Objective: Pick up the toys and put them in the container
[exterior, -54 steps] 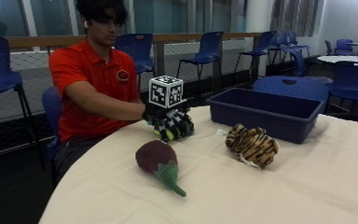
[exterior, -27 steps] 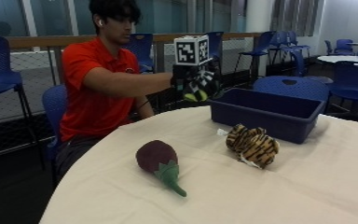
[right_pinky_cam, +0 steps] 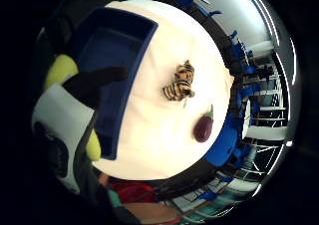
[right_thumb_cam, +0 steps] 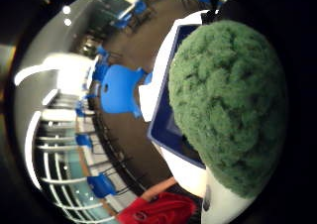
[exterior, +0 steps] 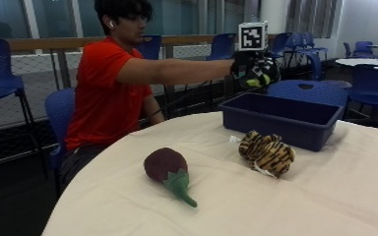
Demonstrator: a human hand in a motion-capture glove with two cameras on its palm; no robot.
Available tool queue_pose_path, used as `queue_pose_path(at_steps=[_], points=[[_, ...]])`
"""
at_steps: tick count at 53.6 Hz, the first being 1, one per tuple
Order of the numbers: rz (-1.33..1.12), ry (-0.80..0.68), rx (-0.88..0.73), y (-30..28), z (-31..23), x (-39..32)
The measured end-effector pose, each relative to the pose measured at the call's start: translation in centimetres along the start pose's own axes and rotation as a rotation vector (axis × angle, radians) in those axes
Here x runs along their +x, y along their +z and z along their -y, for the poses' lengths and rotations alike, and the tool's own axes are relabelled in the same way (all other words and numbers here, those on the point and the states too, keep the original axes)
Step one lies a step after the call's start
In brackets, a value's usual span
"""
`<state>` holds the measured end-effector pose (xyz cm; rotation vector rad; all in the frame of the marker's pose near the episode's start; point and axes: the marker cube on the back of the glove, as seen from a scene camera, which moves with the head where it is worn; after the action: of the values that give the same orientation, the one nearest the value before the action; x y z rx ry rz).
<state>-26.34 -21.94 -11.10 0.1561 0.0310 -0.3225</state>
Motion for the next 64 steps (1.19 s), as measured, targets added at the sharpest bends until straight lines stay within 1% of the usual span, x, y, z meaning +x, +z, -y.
queue_pose_path(at_steps=[3,7,9,13,17,25,32,36,42,54,64], points=[[-0.02,-0.046,0.001,0.8,0.4,-1.0],[0.026,-0.015,-0.019,1.5,0.7,-2.0],[0.047,-0.01,-0.044,1.8,0.7,-2.1],[0.085,-0.058,-0.115,2.5,0.3,-2.1],[0.12,-0.073,-0.138,2.6,0.0,-1.1],[0.107,-0.073,-0.116,2.9,-1.5,2.8],[0.027,-0.011,-0.08,3.4,-3.1,8.2],[0.001,0.07,-0.075,4.1,-4.0,12.1],[0.03,0.146,-0.086,5.2,-5.8,17.2],[-0.006,0.29,-0.126,8.0,-10.4,27.8],[-0.029,0.379,-0.137,9.2,-13.1,33.3]])
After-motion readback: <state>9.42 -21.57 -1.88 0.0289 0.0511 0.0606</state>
